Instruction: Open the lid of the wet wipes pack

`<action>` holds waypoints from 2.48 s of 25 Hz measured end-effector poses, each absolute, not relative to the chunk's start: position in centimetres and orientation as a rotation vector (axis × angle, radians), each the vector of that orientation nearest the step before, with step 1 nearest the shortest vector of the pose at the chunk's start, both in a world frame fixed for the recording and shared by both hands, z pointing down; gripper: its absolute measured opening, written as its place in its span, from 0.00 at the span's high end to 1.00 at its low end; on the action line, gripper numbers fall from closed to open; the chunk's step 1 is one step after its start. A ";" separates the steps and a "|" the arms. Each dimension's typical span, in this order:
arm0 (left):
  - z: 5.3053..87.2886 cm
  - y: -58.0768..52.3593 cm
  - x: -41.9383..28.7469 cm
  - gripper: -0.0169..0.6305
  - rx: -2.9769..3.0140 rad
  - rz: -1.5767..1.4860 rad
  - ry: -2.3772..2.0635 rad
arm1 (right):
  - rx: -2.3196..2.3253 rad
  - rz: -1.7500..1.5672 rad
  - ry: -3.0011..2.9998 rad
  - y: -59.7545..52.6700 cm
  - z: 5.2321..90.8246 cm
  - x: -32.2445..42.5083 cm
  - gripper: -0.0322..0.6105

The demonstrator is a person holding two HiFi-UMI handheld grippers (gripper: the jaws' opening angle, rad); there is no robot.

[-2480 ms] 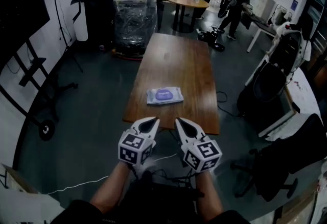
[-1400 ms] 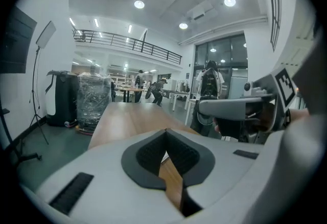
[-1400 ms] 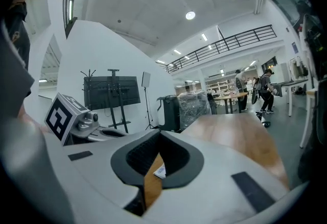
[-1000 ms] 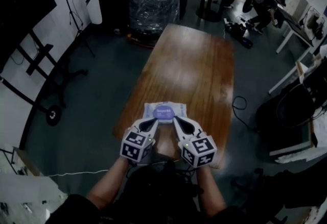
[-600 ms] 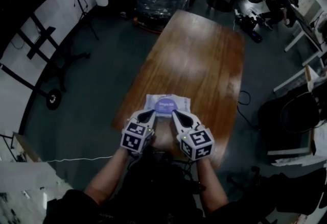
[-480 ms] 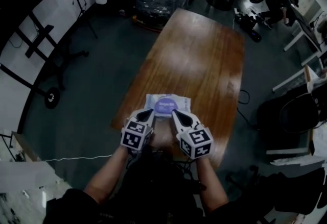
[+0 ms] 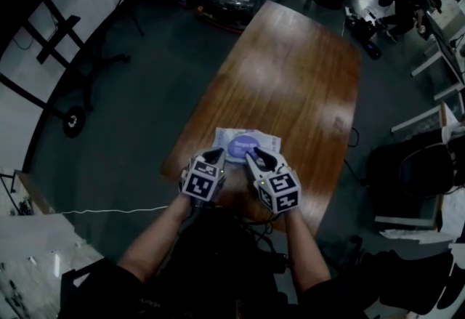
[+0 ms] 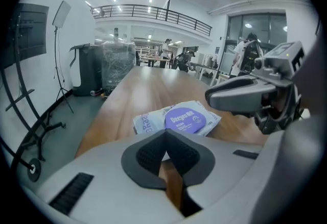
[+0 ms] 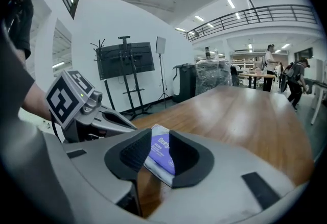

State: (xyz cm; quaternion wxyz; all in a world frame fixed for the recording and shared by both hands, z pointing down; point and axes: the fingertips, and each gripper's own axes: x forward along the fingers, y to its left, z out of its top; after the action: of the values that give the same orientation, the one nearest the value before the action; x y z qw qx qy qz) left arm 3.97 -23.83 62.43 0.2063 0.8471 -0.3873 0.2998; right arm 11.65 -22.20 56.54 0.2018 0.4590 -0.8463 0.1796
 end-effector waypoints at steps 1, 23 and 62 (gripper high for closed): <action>62.6 -24.0 4.1 0.97 2.354 0.833 -1.079 | 1.258 0.482 -2.355 -22.5 57.0 11.6 0.74; 66.0 -25.1 4.5 0.97 2.230 0.862 -1.065 | 0.731 -0.004 -2.220 -23.9 62.4 10.4 0.46; 67.0 -24.8 4.2 0.97 2.206 0.915 -1.033 | 1.096 0.274 -2.376 -28.3 57.2 13.8 0.69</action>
State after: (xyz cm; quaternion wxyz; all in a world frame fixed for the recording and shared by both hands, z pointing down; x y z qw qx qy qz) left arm 4.18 -24.77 67.02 0.2665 0.8171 -0.3826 0.3390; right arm 13.81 -28.33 57.25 0.2528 0.4032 -0.8737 0.1008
